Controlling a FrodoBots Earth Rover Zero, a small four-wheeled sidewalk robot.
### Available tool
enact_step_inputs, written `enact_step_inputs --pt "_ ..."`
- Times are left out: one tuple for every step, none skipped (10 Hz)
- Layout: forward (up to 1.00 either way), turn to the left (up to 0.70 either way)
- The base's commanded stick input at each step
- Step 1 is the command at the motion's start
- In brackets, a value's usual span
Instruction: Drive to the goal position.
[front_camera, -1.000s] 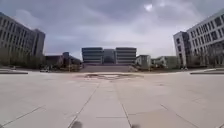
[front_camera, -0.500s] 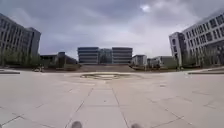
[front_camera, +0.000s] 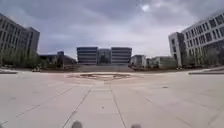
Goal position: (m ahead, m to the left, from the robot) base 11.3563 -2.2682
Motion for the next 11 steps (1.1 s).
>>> enact_step_inputs --pt "0.7 -0.27" --pt "0.7 -0.15" --pt "0.7 0.0" --pt "0.7 0.0" --pt "0.7 0.0" --pt "0.7 0.0" --pt "0.7 0.0" --pt "0.7 0.0" --pt "0.7 0.0" --pt "0.7 0.0" --pt "0.7 0.0"
